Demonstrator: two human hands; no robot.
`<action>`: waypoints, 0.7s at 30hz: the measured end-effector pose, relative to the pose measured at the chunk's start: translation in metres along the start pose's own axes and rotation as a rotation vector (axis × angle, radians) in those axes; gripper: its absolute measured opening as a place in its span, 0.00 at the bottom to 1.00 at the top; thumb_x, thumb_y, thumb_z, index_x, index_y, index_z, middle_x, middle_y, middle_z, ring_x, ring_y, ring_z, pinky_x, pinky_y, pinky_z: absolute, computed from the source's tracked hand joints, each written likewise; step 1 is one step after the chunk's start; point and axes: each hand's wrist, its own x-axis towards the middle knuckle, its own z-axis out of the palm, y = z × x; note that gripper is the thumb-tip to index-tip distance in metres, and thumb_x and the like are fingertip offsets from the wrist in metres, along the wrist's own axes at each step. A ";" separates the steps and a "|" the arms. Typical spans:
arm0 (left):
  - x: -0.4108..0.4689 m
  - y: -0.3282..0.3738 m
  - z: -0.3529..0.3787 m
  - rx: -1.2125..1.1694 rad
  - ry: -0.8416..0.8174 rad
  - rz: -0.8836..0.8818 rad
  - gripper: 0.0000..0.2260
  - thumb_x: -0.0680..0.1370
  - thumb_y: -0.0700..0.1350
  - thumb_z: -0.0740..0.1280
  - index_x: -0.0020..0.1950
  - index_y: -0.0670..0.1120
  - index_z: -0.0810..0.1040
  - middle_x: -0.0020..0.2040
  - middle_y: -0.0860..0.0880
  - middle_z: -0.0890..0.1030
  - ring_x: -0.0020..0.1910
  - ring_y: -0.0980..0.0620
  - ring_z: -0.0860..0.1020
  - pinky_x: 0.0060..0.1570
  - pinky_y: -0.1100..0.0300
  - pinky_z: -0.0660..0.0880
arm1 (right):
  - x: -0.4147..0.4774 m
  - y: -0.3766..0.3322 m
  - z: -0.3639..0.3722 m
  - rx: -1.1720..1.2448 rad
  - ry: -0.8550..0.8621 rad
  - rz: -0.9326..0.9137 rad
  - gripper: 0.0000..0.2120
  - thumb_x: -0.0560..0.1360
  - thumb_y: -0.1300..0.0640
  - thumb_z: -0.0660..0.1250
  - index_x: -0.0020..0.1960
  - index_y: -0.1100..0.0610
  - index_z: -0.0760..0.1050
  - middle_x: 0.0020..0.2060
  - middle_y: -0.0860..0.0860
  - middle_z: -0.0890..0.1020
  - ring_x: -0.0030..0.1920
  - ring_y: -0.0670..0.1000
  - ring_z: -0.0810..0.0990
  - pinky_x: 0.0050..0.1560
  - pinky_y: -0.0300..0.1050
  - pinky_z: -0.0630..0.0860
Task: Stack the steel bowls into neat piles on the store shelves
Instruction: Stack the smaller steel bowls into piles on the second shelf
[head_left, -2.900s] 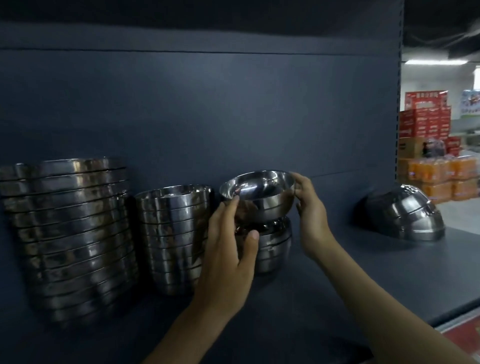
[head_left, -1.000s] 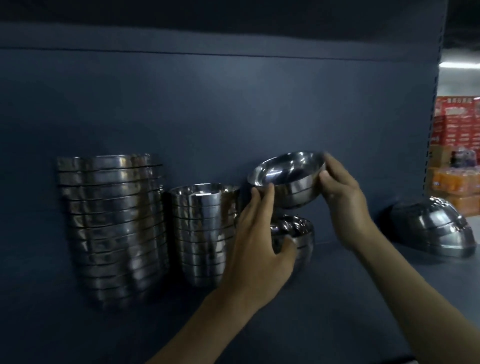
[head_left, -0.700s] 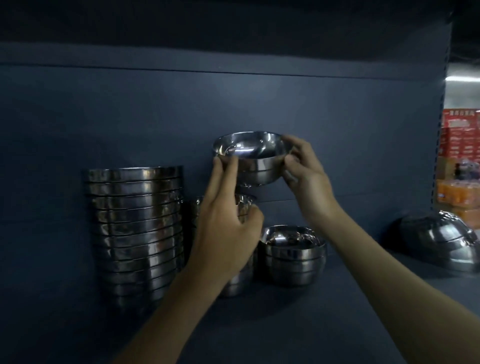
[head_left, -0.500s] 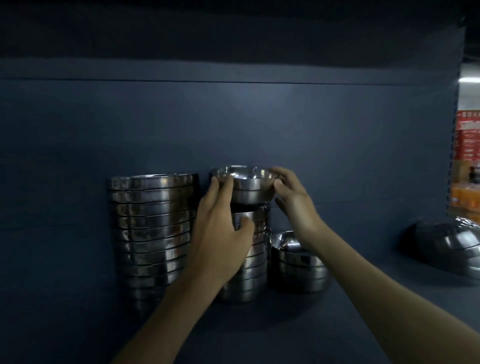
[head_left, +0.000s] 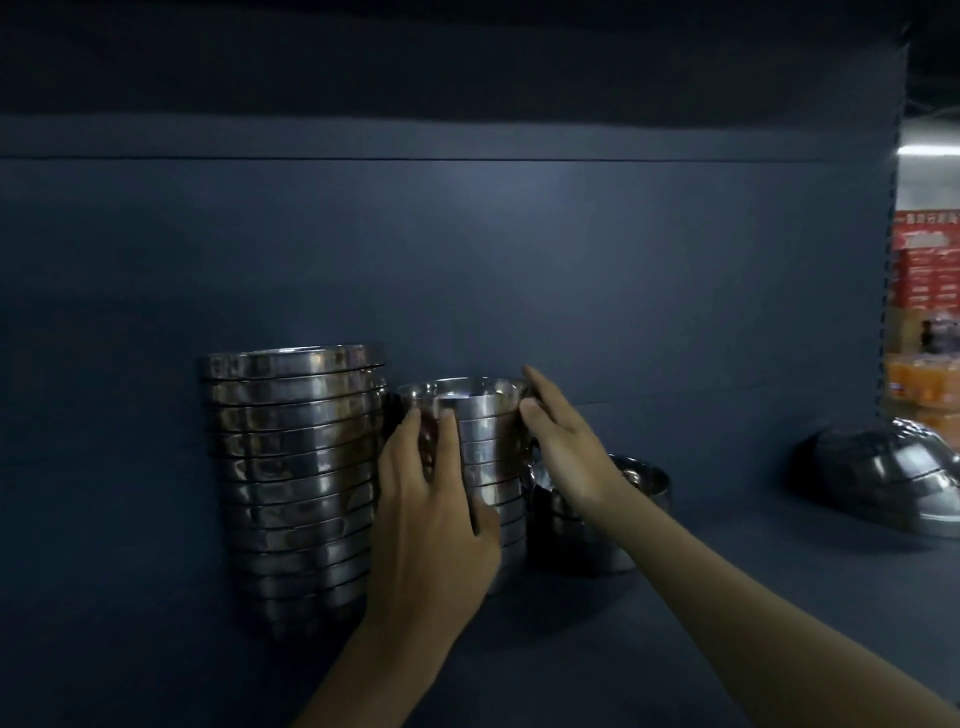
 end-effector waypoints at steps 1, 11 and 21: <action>0.000 0.004 0.000 0.008 0.031 0.051 0.34 0.71 0.41 0.72 0.76 0.42 0.66 0.73 0.39 0.65 0.71 0.41 0.64 0.62 0.50 0.73 | -0.002 0.001 -0.004 -0.036 0.003 -0.020 0.25 0.84 0.51 0.56 0.79 0.45 0.56 0.74 0.40 0.63 0.73 0.40 0.60 0.72 0.38 0.59; 0.016 0.132 0.076 -0.050 -0.184 0.316 0.21 0.75 0.47 0.58 0.64 0.44 0.77 0.55 0.48 0.78 0.54 0.46 0.77 0.49 0.52 0.74 | -0.042 0.045 -0.161 -0.635 0.481 -0.143 0.20 0.75 0.63 0.63 0.67 0.53 0.71 0.58 0.51 0.71 0.56 0.48 0.73 0.51 0.38 0.67; 0.048 0.260 0.235 -0.553 -0.804 -0.094 0.28 0.75 0.51 0.69 0.74 0.49 0.66 0.64 0.48 0.76 0.61 0.48 0.75 0.57 0.56 0.72 | -0.083 0.131 -0.355 -0.484 0.751 0.400 0.22 0.78 0.51 0.60 0.71 0.56 0.66 0.68 0.59 0.69 0.65 0.61 0.72 0.64 0.50 0.73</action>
